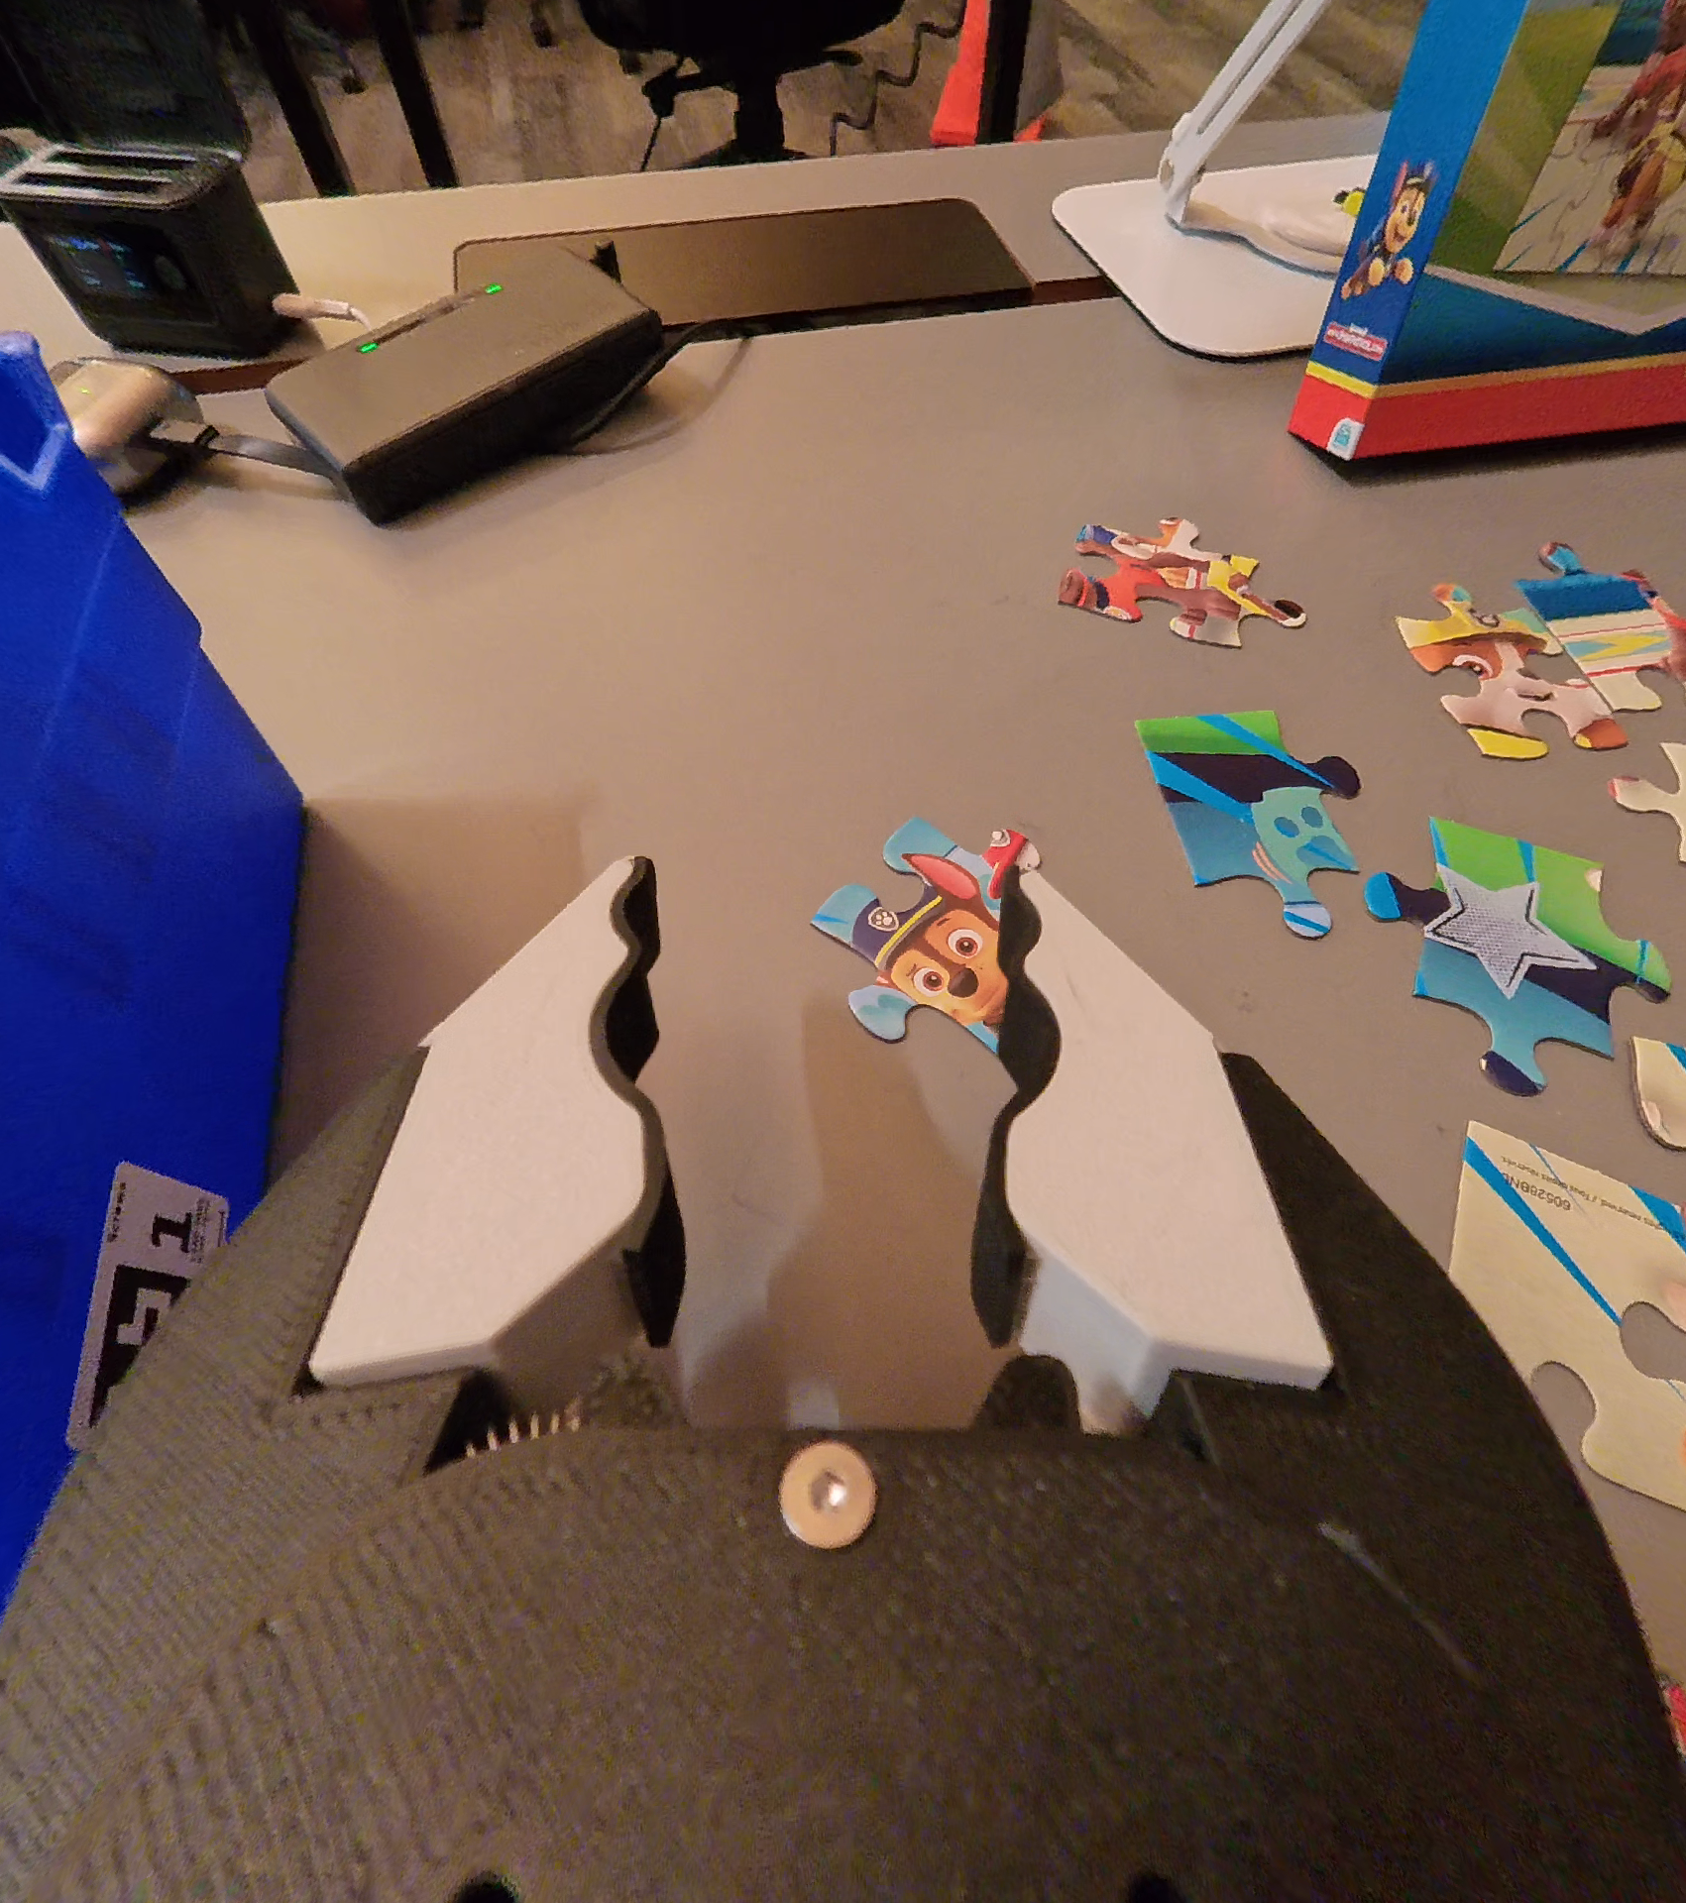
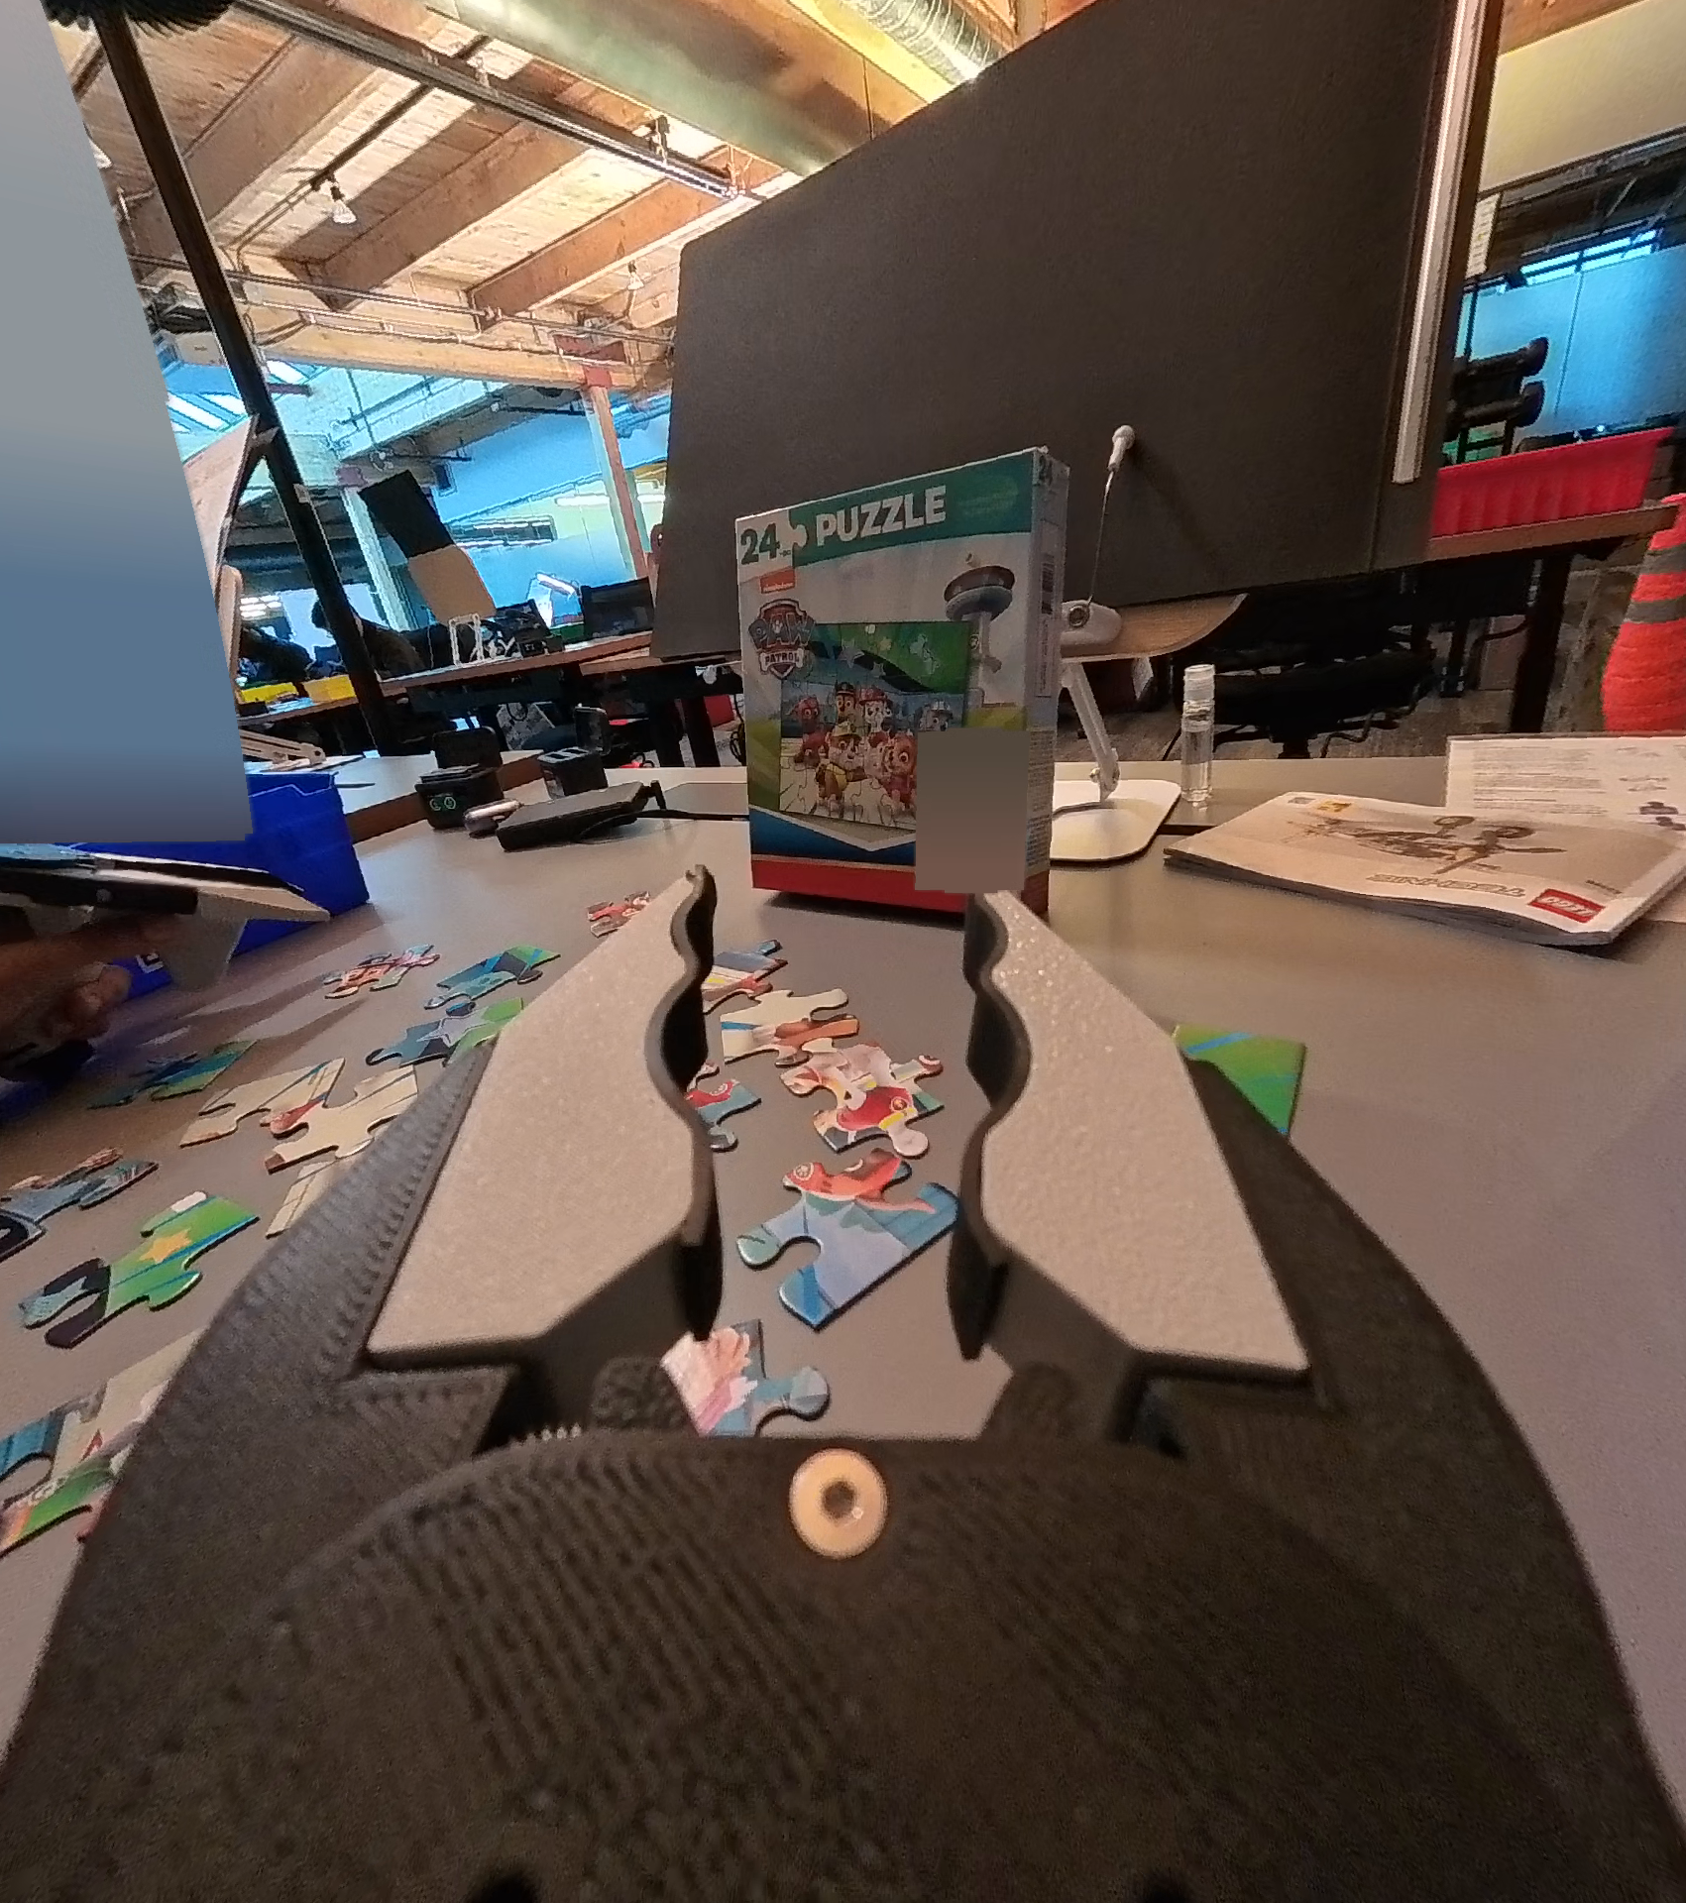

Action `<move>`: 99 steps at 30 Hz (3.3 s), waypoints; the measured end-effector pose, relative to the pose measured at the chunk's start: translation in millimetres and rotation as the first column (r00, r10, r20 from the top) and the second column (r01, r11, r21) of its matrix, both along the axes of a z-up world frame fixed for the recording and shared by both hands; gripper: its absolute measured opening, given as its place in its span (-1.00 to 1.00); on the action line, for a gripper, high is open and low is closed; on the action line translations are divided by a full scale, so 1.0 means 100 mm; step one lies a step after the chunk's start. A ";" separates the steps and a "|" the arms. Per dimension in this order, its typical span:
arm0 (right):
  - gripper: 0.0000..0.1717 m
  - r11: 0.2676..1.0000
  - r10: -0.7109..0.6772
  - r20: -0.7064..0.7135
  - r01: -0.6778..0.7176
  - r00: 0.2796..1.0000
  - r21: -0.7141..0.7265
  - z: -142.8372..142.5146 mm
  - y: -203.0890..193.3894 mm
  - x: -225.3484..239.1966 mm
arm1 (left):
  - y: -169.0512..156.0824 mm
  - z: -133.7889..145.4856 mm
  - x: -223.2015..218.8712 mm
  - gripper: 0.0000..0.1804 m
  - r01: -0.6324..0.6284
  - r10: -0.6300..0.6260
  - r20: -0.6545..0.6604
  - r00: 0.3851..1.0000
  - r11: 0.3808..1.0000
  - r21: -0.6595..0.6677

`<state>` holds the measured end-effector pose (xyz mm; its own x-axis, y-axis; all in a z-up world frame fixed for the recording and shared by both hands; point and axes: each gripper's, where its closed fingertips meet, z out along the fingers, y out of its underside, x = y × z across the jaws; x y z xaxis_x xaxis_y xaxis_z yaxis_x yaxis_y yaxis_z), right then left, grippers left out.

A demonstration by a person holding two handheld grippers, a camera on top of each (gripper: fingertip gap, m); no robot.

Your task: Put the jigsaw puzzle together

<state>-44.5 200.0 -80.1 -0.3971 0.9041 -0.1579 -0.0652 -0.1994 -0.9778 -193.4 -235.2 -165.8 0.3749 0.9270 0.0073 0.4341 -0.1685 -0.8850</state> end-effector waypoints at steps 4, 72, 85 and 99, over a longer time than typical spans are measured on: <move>-0.45 1.000 0.000 0.003 0.000 1.000 0.001 0.00 0.00 0.00 | -0.03 0.03 0.00 -0.28 -0.007 0.007 0.001 1.000 0.998 0.057; -1.00 0.606 0.214 0.700 -0.655 0.681 0.451 -1.12 -2.21 -1.57 | -0.04 0.11 0.03 -0.31 0.035 -0.043 0.022 0.999 0.962 0.271; -0.09 0.645 0.230 0.733 -0.664 0.640 0.378 -1.21 -2.19 -1.72 | -0.01 0.11 0.04 -0.31 0.048 -0.060 0.031 0.998 0.952 0.304; -0.66 0.502 0.258 0.730 -0.734 0.632 0.458 -1.27 -2.27 -1.68 | -0.02 0.12 0.04 -0.31 0.045 -0.057 0.029 0.998 0.946 0.322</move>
